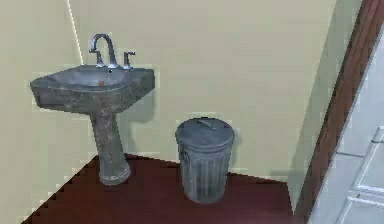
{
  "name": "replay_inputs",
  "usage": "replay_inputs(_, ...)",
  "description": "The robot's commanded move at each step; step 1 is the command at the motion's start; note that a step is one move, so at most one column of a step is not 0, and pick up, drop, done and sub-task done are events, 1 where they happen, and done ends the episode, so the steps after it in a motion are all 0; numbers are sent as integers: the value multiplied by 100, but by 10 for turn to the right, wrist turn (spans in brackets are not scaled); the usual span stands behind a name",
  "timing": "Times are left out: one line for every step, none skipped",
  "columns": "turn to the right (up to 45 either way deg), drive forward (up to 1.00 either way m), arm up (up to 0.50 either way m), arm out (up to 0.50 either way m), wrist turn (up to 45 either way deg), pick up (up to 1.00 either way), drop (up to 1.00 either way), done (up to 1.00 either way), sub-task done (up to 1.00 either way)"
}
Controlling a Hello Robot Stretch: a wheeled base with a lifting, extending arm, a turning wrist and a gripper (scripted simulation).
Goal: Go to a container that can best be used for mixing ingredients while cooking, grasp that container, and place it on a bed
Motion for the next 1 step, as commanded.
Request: replay_inputs(450, 0, 0, 0, 0, 0, 0, 0, 0)
